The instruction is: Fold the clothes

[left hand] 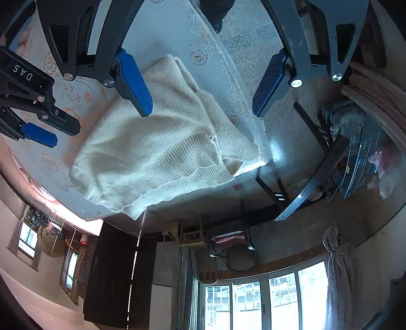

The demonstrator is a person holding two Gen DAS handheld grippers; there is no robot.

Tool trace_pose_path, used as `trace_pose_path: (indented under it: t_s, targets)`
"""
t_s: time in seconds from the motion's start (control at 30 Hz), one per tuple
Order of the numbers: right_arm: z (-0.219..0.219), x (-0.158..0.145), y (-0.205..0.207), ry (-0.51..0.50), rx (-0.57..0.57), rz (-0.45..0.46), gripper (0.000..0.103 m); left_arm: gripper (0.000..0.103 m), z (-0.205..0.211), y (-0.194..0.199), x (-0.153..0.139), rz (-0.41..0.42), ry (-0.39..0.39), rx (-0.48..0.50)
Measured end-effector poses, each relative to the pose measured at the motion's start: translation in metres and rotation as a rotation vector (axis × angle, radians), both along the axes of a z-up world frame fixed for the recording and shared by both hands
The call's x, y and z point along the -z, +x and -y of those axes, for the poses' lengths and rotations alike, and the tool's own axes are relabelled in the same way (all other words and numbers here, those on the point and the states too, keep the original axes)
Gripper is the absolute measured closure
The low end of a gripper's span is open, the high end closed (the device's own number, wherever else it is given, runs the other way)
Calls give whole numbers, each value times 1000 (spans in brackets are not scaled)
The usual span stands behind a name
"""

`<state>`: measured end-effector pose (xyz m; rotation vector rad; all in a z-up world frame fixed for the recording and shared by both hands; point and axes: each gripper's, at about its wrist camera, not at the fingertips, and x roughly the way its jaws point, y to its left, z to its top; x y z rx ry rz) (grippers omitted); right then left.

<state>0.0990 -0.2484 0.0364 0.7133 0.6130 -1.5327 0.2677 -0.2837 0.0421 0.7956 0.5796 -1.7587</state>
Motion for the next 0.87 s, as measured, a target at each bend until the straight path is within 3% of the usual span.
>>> trace_pose_path:
  t_s: [0.2,0.5,0.6,0.73,0.87]
  targets:
    - [0,0,0,1,0,3,45,19,-5,-10,0,142,-52,-38]
    - [-1,-1,-2,-2,6,-2,45,19,-3,-10,1,85,-18,5]
    - [-1,-1,-3,0,8,-1,45,19,-6,-8,0,54,-42,4]
    - [-1,0,-3,1,8,1,45,19,-13,-12,-4,74,-97,21]
    - [-1,0,-3,2,8,3,45,19,-13,-12,-6,57,-92,25]
